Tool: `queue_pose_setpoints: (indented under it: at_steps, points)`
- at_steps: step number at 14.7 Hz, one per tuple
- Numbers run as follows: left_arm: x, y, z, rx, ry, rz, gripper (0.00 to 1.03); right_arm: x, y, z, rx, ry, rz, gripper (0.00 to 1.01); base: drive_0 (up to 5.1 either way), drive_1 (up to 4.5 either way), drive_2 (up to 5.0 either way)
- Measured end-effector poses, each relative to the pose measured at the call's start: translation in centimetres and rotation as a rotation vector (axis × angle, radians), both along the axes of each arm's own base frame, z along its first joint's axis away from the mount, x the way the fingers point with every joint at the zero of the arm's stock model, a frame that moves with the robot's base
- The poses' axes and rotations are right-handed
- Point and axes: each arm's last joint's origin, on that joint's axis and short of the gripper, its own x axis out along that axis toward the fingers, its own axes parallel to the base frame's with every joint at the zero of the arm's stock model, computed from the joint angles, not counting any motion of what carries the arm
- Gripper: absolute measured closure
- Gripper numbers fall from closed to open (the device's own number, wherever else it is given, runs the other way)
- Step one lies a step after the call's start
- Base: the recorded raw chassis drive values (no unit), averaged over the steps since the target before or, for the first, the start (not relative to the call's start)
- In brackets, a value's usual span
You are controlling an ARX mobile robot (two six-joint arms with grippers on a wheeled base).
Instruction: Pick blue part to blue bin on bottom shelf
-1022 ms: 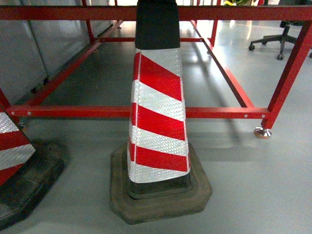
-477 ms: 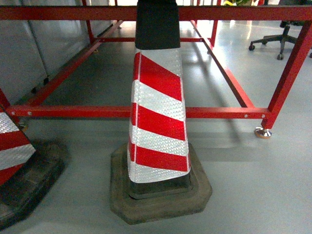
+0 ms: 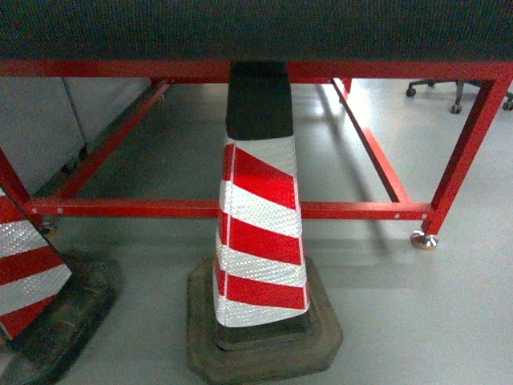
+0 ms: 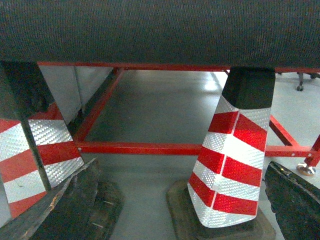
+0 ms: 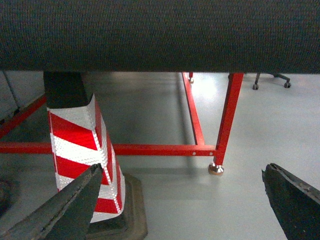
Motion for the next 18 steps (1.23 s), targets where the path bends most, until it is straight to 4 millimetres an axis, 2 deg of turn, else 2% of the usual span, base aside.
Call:
queue_pose_setpoints:
  at_steps: [18]
  points:
    - [0.00,-0.01,0.04,0.000,-0.005,-0.002,0.05,0.00,-0.01,0.04,0.001,-0.004,-0.002,0.03,0.0,0.00,0.0]
